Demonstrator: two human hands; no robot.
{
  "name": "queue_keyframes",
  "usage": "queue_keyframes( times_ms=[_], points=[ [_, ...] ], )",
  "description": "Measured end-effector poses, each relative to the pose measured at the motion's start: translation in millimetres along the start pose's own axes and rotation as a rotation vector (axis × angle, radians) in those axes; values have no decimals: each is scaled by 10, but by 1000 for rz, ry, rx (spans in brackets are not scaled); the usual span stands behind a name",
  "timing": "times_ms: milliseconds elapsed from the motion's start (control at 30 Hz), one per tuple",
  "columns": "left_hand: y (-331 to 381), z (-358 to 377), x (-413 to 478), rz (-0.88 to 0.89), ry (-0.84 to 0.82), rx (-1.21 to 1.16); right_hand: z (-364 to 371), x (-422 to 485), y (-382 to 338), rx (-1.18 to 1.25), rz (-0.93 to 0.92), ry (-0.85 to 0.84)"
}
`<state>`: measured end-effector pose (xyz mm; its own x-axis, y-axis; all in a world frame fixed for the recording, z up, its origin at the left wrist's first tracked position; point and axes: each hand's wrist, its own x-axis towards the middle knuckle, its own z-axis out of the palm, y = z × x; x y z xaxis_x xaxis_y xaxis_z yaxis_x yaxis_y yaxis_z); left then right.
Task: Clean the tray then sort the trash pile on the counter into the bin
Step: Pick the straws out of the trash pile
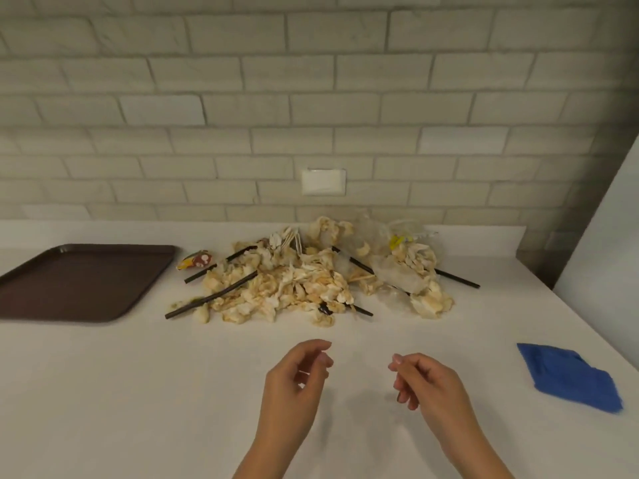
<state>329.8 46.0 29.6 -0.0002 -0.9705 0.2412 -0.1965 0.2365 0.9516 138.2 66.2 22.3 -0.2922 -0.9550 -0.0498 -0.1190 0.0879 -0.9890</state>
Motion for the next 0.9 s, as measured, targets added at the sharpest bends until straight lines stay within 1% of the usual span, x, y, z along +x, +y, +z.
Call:
queue_keyframes(
  times_ms=[133, 200, 267, 333, 400, 467, 533, 600, 667, 733, 800, 900],
  points=[
    [-150, -336, 514, -33, 12, 14, 343, 354, -94, -75, 12, -37],
    [-245, -513, 792, -22, 67, 41, 461, 560, -112, -172, -41, -12],
    [-396, -729, 1113, 21, 147, 128, 549, 818, -148, -333, -132, 21],
    [-610, -965, 1448, 38, 208, 279, 643, 1098, -203, -450, -211, 52],
    [-849, -1143, 1766, 10, 231, 433, 738, 1376, -259, -562, -291, 108],
    [-1057, -1243, 2077, -6, 192, 617, 809, 1689, -325, -724, -383, 170],
    [-1208, -1281, 2330, -57, 91, 867, 868, 2021, -380, -875, -454, 174],
    [-1303, -1291, 2499, -139, -42, 1122, 906, 2340, -403, -1038, -445, 128],
    [-1353, -1284, 2590, -150, -108, 1257, 941, 2569, -413, -1216, -364, 80],
    [-1365, -1263, 2619, -106, -135, 1303, 967, 2715, -385, -1350, -243, 36],
    [-1299, -1271, 2640, -44, -127, 1318, 959, 2854, -316, -1405, -176, 14],
    [-1148, -1385, 2733, 168, 26, 1187, 931, 3056, -202, -1338, -133, 22]
  ],
)
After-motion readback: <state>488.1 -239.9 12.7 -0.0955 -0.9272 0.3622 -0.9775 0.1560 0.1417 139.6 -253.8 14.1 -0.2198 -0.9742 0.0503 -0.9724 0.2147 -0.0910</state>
